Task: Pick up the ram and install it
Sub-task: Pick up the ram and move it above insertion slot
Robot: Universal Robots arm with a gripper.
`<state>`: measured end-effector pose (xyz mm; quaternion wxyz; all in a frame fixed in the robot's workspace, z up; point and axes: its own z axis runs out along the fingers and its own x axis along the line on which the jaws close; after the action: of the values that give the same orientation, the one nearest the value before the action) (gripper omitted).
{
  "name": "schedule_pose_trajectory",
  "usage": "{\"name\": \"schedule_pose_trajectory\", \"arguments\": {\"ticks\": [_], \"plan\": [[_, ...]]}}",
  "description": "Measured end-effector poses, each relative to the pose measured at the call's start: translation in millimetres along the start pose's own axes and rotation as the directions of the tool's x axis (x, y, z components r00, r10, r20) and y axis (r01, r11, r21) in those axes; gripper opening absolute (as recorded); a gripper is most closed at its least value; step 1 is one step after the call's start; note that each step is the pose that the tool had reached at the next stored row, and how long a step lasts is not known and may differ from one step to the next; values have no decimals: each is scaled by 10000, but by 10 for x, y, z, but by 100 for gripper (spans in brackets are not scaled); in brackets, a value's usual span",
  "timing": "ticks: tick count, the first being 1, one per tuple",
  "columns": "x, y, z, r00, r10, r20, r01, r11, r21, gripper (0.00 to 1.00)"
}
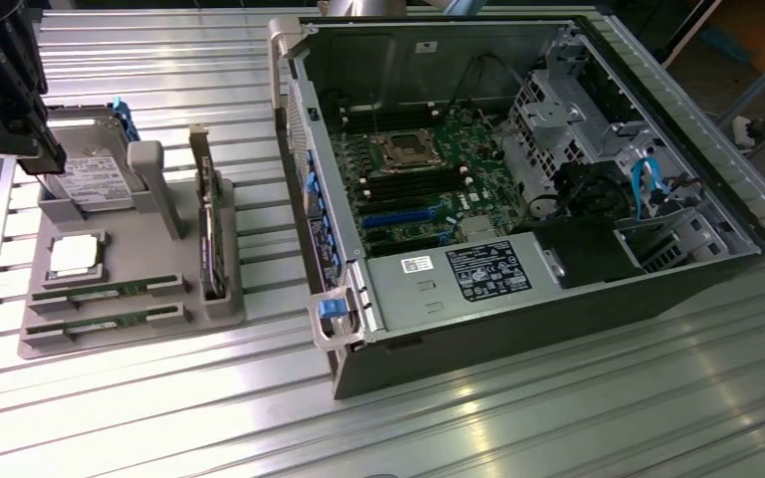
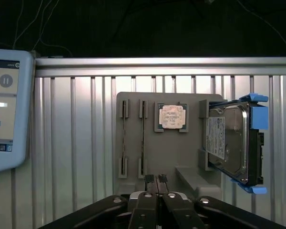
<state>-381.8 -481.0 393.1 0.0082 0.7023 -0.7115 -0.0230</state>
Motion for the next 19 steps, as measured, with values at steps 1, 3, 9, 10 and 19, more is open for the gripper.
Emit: {"name": "schedule_pose_trajectory", "arguments": {"ticks": [1,3,9,10,19], "plan": [[0,0,0,10000,0,0,0,10000,0,11],[1,0,1,10000,-1,-1,1,10000,-1,11],[1,0,2,10000,-1,-1,1,10000,-1,11],[2,0,4,10000,-1,0,1,10000,0,11],[34,-3,55,10000,-1,-1,1,10000,0,11]]}}
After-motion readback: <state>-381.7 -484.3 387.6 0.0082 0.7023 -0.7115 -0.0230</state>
